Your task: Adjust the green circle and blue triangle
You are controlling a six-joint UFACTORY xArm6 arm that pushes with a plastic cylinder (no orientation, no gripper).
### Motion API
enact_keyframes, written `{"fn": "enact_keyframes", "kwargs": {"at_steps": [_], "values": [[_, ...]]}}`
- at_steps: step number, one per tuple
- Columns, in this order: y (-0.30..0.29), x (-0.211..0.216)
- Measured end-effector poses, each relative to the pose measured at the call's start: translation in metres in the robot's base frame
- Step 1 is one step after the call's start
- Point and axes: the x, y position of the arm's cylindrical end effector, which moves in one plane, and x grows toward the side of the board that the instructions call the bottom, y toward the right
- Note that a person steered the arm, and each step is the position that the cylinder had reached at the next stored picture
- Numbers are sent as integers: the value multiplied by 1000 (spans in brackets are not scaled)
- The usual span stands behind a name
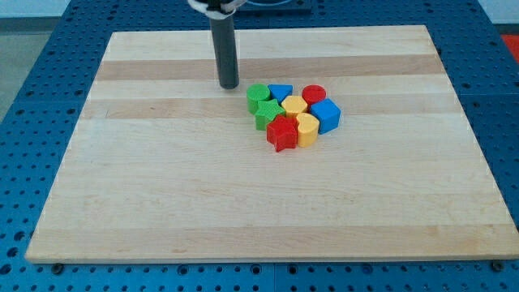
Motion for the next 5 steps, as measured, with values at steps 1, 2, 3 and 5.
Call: {"fn": "enact_keyframes", "kwargs": {"at_steps": [1, 2, 3, 5], "values": [[9, 22], [41, 30], [50, 30], [34, 18]]}}
